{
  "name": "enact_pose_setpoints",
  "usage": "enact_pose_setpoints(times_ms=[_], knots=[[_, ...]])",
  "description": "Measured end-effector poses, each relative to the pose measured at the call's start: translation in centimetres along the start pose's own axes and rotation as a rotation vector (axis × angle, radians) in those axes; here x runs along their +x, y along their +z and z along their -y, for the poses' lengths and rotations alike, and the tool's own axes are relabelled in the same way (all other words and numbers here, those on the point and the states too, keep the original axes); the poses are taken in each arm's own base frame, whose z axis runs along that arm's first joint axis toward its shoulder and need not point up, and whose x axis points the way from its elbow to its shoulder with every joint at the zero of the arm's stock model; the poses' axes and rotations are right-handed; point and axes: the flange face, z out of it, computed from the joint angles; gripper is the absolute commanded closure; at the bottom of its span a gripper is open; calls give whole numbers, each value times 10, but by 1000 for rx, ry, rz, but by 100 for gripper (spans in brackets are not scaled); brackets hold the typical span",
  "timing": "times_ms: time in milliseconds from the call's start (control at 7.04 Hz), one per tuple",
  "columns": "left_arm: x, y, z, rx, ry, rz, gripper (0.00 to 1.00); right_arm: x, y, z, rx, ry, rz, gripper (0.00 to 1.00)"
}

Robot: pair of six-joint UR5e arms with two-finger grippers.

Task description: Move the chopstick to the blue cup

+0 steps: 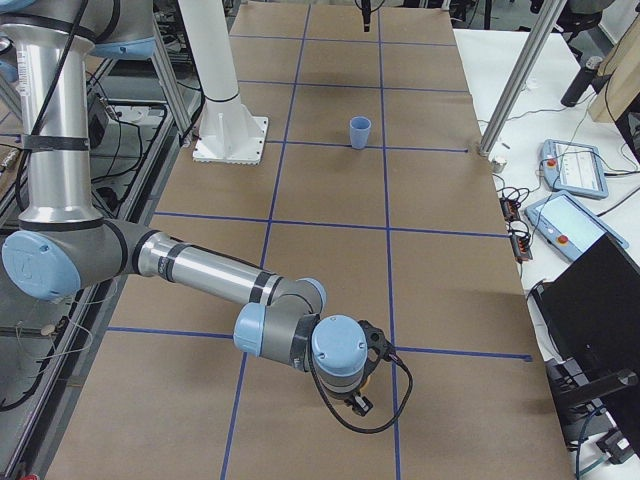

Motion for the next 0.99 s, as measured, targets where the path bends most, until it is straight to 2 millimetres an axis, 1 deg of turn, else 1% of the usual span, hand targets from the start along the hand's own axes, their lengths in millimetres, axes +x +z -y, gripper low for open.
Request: enact_pose_setpoints(times_ms=[284,568,995], knots=[[0,1,0,-2,-1,0,2,-2,1,2,19,11,15,64],[-1,1,1,-2,-3,1,2,-5,4,0,35,19,33,71],[-1,1,1,-4,-5,1,2,-6,5,-2,41,22,40,76]])
